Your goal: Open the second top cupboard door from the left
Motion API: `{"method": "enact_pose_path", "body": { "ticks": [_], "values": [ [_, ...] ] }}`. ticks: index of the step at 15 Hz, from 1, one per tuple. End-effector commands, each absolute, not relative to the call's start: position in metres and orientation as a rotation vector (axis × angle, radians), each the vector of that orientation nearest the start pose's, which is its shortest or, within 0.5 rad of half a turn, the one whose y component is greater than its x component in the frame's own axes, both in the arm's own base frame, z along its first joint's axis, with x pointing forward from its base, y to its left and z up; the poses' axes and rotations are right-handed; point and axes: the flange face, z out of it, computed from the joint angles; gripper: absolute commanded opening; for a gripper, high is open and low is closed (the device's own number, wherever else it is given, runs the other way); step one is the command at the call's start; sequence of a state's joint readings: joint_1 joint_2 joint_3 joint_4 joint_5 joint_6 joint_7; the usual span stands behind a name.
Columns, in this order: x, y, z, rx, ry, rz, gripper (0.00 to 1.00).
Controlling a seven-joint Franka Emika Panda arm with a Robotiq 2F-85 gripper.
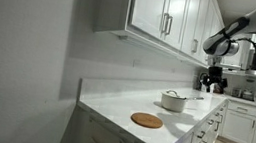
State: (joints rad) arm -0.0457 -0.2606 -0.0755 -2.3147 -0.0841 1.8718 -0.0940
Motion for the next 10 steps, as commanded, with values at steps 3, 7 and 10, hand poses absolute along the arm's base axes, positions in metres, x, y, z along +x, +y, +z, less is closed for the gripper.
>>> {"method": "enact_pose_path", "body": {
  "ticks": [3, 7, 10],
  "values": [
    [0.455, -0.017, 0.481, -3.110, -0.176, 0.006, 1.00],
    [0.459, 0.009, 0.522, -3.048, -0.291, -0.177, 1.00],
    [0.461, 0.013, 0.548, -2.962, -0.356, -0.325, 1.00]
  ]
}}
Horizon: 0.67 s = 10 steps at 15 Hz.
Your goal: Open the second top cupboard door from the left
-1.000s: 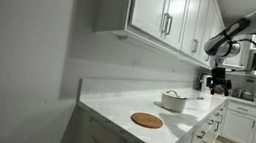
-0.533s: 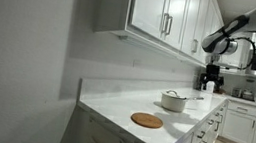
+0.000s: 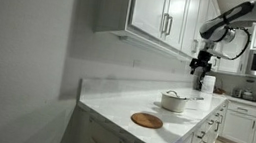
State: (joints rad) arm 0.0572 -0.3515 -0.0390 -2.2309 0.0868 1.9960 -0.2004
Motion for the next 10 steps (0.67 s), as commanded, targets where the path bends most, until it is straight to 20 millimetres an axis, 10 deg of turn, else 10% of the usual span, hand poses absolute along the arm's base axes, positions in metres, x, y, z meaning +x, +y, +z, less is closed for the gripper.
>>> {"method": "enact_pose_path", "body": {
  "ticks": [1, 10],
  "values": [
    [0.462, 0.013, 0.555, -2.924, -0.374, -0.368, 1.00],
    [0.437, -0.012, 0.588, -2.484, -0.427, -0.819, 1.00]
  ]
}}
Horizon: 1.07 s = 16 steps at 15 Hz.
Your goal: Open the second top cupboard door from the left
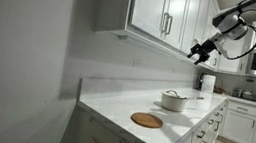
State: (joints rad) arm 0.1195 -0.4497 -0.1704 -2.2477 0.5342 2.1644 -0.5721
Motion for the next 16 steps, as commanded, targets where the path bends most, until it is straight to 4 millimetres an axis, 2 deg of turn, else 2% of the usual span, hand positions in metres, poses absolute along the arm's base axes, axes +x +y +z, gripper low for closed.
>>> {"method": "enact_pose_path", "body": {
  "ticks": [1, 6, 10, 16],
  "values": [
    [0.433, -0.010, 0.590, -2.444, -0.454, -0.871, 1.00],
    [0.411, 0.013, 0.595, -2.280, -0.629, -1.132, 1.00],
    [0.396, 0.029, 0.597, -2.158, -0.684, -1.381, 1.00],
    [0.399, 0.053, 0.608, -2.012, -0.635, -1.687, 1.00]
  ]
}}
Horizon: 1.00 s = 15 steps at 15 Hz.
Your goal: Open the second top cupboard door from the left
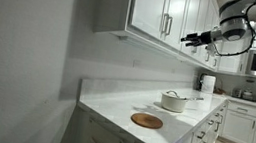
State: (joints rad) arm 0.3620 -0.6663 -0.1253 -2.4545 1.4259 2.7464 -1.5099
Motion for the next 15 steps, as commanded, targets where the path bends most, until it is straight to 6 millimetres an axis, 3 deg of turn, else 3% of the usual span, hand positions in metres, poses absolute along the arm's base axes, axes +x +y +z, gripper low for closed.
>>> {"method": "enact_pose_path", "body": {
  "ticks": [1, 7, 15],
  "values": [
    [0.400, 0.055, 0.608, -1.996, -0.644, -1.716, 1.00],
    [0.423, 0.064, 0.616, -1.879, -0.703, -1.889, 1.00],
    [0.485, 0.091, 0.619, -1.828, -0.742, -1.988, 1.00]
  ]
}}
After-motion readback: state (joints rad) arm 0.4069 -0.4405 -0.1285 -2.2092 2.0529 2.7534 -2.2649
